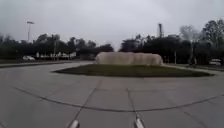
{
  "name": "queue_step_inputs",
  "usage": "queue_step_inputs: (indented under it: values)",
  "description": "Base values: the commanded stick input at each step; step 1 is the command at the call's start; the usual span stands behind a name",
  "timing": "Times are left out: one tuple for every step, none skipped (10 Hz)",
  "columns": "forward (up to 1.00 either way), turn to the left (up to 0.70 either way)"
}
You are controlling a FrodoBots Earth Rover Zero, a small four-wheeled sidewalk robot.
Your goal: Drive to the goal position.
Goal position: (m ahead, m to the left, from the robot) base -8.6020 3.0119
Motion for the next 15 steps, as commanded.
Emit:
queue_step_inputs:
  values:
    - [0.0,-1.0]
    - [0.0,-1.0]
    - [0.0,-1.0]
    - [0.0,-1.0]
    - [0.0,-1.0]
    - [0.0,-1.0]
    - [0.0,-1.0]
    - [0.0,-1.0]
    - [0.0,-1.0]
    - [0.0,-1.0]
    - [0.0,-1.0]
    - [0.0,-1.0]
    - [0.0,-1.0]
    - [0.0,-1.0]
    - [0.0,-1.0]
